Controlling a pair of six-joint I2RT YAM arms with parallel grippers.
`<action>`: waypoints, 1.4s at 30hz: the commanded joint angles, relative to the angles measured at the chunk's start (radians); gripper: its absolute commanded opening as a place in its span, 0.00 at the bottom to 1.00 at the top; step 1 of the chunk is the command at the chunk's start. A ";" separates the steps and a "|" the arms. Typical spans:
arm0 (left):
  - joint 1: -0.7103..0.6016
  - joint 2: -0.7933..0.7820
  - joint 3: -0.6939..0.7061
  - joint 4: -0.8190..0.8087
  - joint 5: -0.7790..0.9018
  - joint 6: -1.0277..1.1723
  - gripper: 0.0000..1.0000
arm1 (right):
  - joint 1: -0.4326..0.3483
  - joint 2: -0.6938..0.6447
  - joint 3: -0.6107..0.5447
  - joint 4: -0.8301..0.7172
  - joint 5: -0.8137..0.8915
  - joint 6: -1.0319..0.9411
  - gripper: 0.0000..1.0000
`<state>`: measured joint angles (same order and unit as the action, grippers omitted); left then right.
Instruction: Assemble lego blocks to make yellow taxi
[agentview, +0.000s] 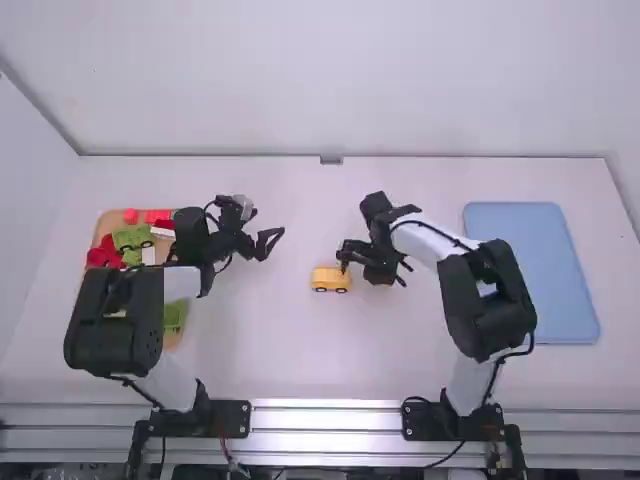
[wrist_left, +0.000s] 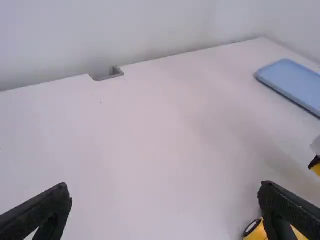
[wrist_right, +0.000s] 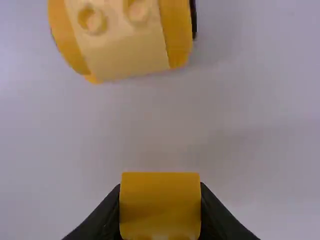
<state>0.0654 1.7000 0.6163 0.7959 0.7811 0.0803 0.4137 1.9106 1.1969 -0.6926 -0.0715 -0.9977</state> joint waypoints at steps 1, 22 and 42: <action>0.007 0.003 0.012 0.000 0.014 0.021 0.99 | 0.006 0.037 -0.016 0.029 -0.007 -0.051 0.00; 0.006 0.003 0.012 -0.006 0.013 0.014 0.99 | 0.016 0.126 0.117 -0.088 -0.012 -0.018 0.99; 0.006 0.003 0.012 -0.006 -0.094 0.021 0.99 | -0.187 -0.096 0.169 -0.121 -0.448 -0.105 0.99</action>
<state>0.0654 1.7000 0.6163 0.7891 0.6937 0.0948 0.2710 1.8202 1.4128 -0.8116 -0.3603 -1.0603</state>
